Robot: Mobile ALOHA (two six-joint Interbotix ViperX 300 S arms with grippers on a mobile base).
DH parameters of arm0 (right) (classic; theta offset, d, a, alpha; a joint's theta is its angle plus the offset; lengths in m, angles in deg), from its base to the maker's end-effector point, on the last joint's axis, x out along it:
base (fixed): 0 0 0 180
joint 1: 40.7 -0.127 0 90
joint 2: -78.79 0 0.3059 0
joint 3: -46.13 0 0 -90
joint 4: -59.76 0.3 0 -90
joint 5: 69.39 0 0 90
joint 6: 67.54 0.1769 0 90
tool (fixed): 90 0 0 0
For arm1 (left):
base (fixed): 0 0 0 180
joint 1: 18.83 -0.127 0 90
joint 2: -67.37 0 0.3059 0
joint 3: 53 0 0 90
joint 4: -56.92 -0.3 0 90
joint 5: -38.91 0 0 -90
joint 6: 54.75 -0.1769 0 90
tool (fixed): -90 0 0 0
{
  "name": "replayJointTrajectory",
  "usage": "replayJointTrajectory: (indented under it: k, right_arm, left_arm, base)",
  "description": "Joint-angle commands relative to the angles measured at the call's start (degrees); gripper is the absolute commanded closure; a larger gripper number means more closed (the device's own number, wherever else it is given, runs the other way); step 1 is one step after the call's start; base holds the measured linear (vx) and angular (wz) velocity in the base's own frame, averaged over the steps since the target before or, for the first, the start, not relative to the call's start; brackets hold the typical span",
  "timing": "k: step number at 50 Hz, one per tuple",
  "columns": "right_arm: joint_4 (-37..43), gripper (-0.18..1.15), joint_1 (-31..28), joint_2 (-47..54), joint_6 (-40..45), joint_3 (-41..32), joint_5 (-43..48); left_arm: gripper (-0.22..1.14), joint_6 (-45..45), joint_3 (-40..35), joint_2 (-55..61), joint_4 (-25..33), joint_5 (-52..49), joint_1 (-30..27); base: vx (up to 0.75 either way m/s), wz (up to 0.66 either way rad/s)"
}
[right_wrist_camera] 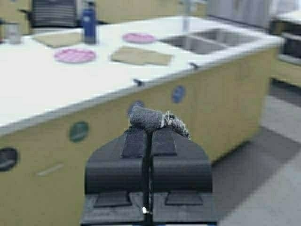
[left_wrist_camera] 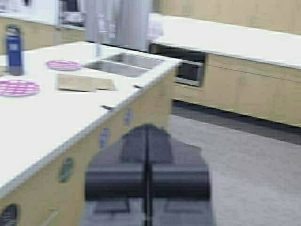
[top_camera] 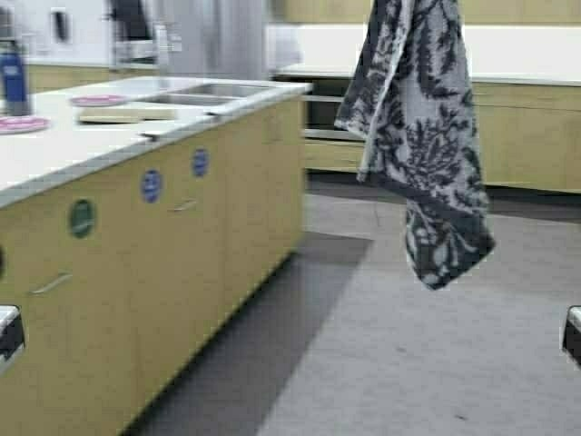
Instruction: Get the cloth and wipe up the spill under the wine glass
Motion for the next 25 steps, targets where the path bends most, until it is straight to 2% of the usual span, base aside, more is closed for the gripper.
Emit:
replayJointTrajectory:
  k: [1,25]
  right_arm:
    - [0.2,0.92,-0.1,-0.6,-0.1,-0.7,1.0]
    - [0.2,0.92,-0.1,-0.3,-0.2,-0.4,1.6]
  left_arm:
    - [0.90,-0.1,-0.9,0.4,0.1,0.4,-0.1]
    - [0.90,-0.1,-0.9,1.3,-0.4,0.3,-0.1]
  base:
    - [0.09,0.43]
    - [0.09,0.37]
